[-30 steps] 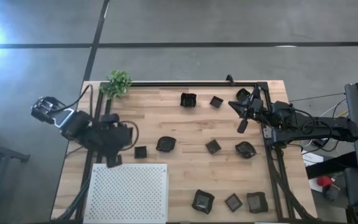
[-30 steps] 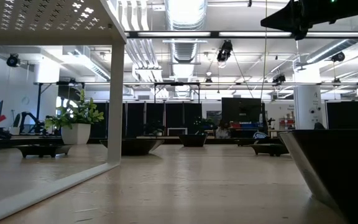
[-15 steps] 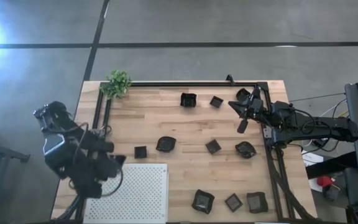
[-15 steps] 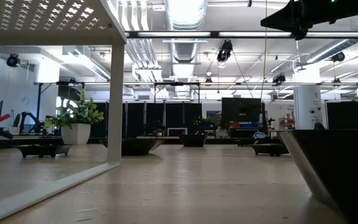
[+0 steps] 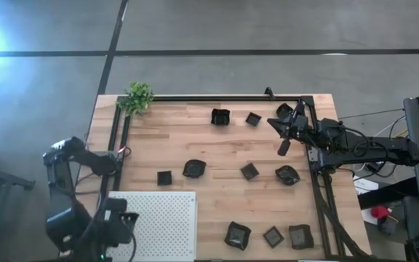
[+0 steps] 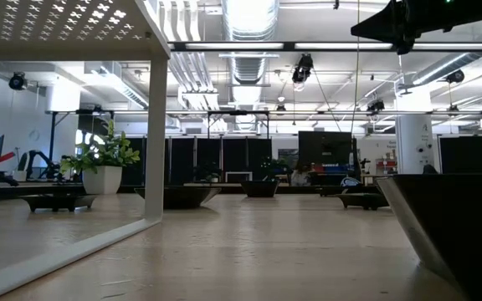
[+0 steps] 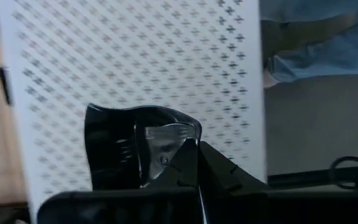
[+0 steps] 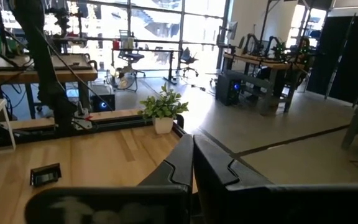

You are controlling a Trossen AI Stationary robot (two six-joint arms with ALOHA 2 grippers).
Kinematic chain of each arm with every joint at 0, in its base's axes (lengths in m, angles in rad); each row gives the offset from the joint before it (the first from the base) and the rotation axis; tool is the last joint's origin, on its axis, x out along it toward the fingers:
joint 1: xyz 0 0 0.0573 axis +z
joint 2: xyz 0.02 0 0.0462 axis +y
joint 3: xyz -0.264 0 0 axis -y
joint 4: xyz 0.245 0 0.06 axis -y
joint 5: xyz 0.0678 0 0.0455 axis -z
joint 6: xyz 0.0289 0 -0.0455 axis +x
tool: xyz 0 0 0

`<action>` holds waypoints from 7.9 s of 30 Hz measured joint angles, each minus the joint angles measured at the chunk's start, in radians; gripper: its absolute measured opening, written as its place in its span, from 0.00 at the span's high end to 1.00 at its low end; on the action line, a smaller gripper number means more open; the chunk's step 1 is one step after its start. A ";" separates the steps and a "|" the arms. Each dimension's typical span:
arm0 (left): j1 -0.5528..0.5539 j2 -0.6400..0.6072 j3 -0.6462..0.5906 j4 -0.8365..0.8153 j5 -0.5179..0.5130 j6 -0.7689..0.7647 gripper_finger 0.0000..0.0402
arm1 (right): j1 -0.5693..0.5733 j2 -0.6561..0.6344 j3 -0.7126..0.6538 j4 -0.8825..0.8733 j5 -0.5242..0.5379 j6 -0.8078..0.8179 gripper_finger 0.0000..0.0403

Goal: Pick & Place Mini shaped plates
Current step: Put the distorted square plate on the shelf, then put the square plate on the shelf

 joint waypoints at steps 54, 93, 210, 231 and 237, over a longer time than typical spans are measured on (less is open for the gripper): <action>-0.039 0.101 -0.012 0.068 0.129 -0.079 0.94 | 0.000 0.000 0.000 0.000 0.000 0.036 0.98; 0.035 -0.153 -0.054 -0.036 -0.337 -0.291 0.90 | 0.000 0.000 0.000 0.000 -0.003 0.071 0.98; 0.900 -0.297 -1.179 0.769 0.067 -0.791 0.90 | 0.000 -0.002 0.000 0.001 0.000 -0.002 0.98; 0.900 -0.300 -1.155 0.773 0.093 -0.784 0.90 | -0.001 -0.002 0.000 0.002 0.000 -0.002 0.98; 0.900 -0.300 -1.154 0.746 0.107 -0.785 0.90 | 0.000 -0.002 0.000 0.002 0.000 -0.002 0.98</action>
